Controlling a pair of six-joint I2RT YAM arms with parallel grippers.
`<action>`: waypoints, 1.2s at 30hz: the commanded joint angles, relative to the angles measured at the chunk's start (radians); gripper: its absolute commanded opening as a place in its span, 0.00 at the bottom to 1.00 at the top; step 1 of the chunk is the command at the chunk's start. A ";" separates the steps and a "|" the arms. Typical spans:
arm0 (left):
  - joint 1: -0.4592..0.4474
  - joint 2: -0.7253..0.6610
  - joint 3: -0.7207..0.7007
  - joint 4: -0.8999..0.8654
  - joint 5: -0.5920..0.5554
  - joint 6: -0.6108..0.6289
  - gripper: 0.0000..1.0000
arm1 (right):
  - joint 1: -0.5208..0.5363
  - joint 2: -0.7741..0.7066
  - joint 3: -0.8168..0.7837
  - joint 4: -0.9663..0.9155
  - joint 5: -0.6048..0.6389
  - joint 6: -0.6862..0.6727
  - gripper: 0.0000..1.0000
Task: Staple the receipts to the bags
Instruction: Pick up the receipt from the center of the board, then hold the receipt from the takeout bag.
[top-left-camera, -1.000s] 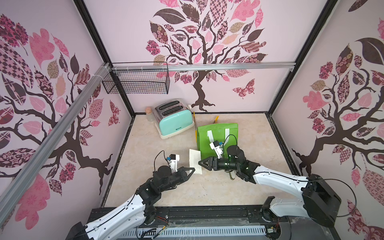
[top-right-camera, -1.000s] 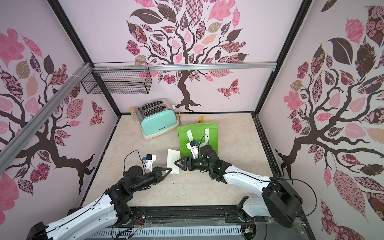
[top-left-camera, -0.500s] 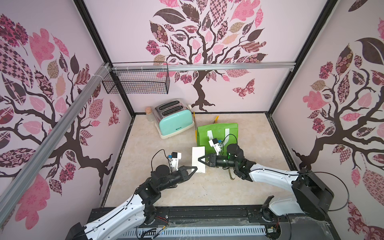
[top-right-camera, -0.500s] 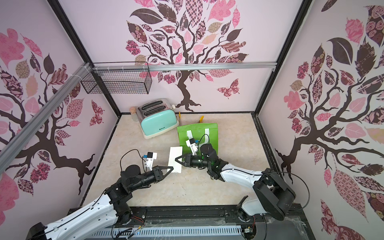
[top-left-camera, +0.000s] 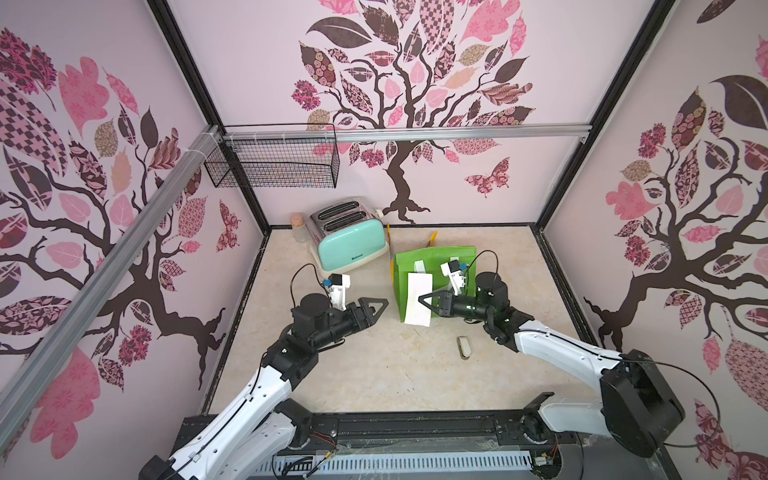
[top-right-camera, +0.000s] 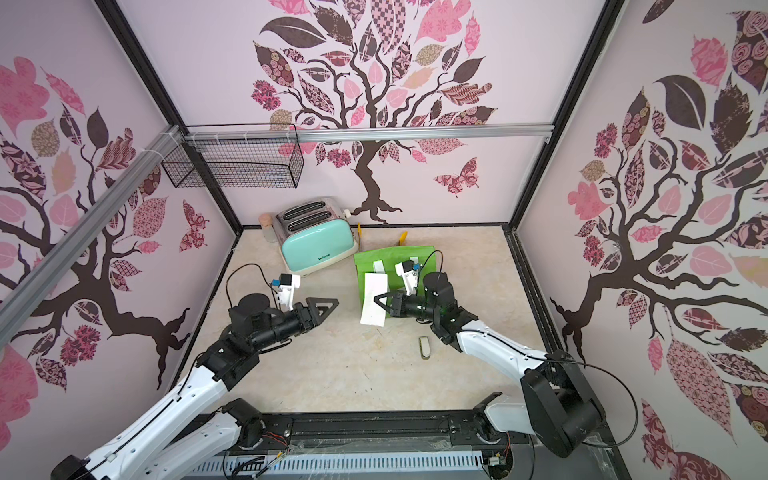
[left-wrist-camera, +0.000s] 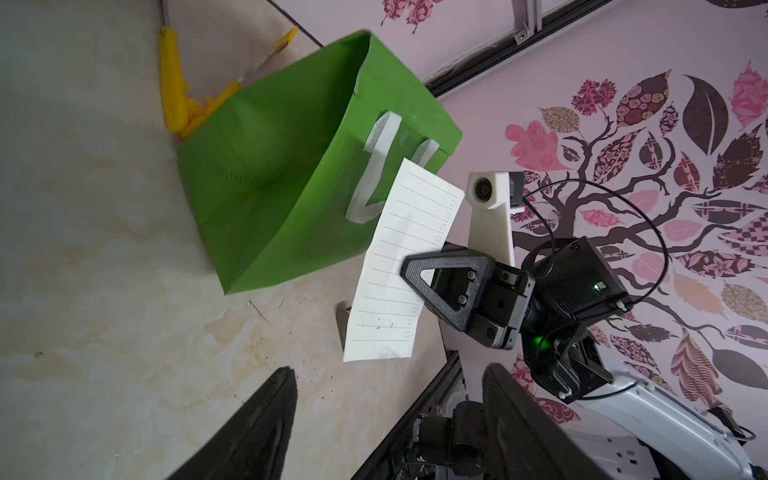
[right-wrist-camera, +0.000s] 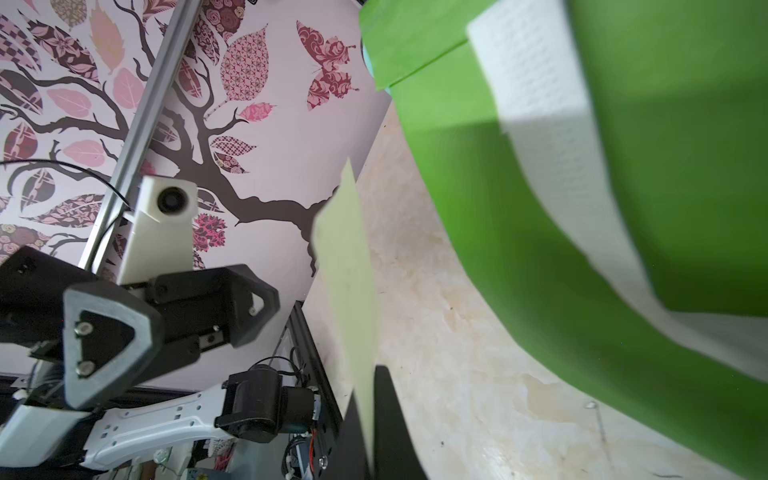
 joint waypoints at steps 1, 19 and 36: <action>0.074 0.075 0.100 -0.095 0.046 0.183 0.77 | -0.085 -0.004 0.067 -0.082 -0.120 -0.125 0.00; 0.229 0.688 0.576 0.080 0.449 0.489 0.81 | -0.130 0.260 0.309 -0.209 -0.267 -0.273 0.00; 0.153 0.926 0.742 0.087 0.535 0.536 0.70 | -0.227 0.351 0.352 -0.161 -0.343 -0.214 0.00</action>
